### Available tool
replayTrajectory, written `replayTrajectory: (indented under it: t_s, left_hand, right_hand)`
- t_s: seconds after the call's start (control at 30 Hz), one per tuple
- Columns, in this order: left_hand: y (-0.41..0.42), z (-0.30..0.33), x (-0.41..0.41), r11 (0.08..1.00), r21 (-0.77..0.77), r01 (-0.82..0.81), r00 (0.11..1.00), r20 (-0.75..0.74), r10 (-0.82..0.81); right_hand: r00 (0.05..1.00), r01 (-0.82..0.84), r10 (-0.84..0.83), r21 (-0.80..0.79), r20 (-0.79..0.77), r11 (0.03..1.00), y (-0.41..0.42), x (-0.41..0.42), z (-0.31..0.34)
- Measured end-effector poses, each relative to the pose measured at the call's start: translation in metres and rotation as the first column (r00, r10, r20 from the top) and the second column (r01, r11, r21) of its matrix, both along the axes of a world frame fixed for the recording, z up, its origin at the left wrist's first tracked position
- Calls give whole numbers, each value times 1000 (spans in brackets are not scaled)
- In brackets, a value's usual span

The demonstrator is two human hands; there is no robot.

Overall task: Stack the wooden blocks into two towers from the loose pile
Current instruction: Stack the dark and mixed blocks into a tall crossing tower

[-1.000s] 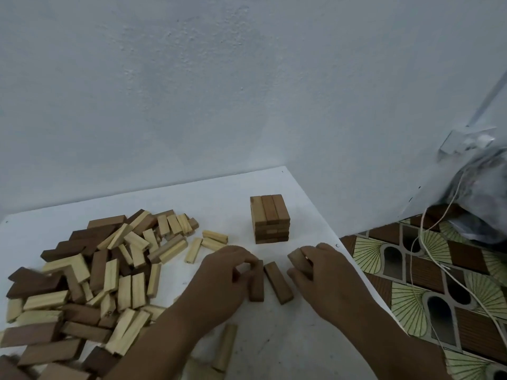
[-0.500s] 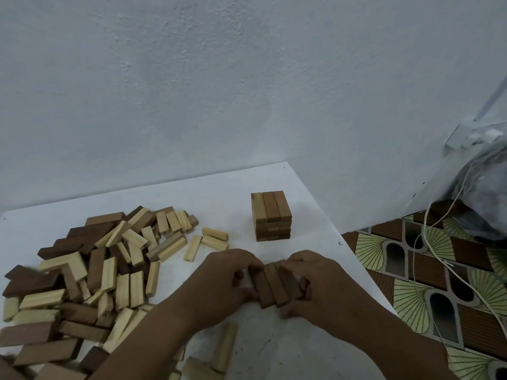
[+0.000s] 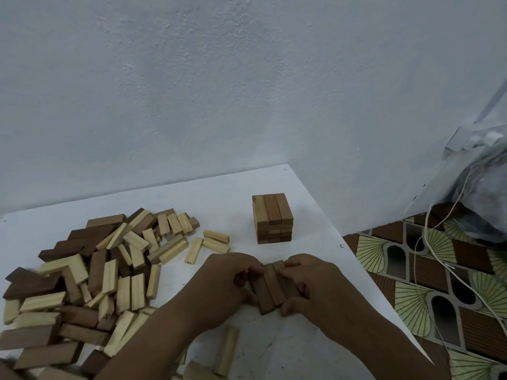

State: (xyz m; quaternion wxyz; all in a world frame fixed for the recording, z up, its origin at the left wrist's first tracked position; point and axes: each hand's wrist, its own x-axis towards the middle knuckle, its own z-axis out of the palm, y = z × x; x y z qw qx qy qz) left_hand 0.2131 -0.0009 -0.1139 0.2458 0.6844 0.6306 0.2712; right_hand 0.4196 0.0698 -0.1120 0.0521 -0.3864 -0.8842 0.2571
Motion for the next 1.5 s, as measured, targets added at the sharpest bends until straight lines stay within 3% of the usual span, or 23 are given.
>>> replayTrajectory:
  t_s: [0.3,0.43,0.63,0.77,0.93,1.2,1.5]
  left_hand:
    - [2,0,2,997,71,29,999,24,-31]
    - [1,0,2,994,97,47,999,4,-47]
    - [4,3,-1,994,-1,105,993,-47,-105]
    - [1,7,-5,990,-12,141,978,-155,-141]
    - [2,10,-2,976,35,213,966,-158,-205]
    - [0,6,-5,990,-45,132,982,-134,-137]
    - [-4,8,-3,999,38,20,1000,1,-20]
  right_hand:
    - [996,31,-27,-40,83,999,-3,-4,-2]
    - [997,54,-51,52,-54,997,-18,-7,11]
    - [991,43,-24,149,-130,988,-23,-13,6]
    - [990,-42,53,92,-128,995,-14,-9,7]
    - [978,-111,112,15,-178,994,-3,1,4]
    - [982,-15,35,105,-188,994,3,18,-3]
    - [942,79,-70,16,-329,997,2,23,3]
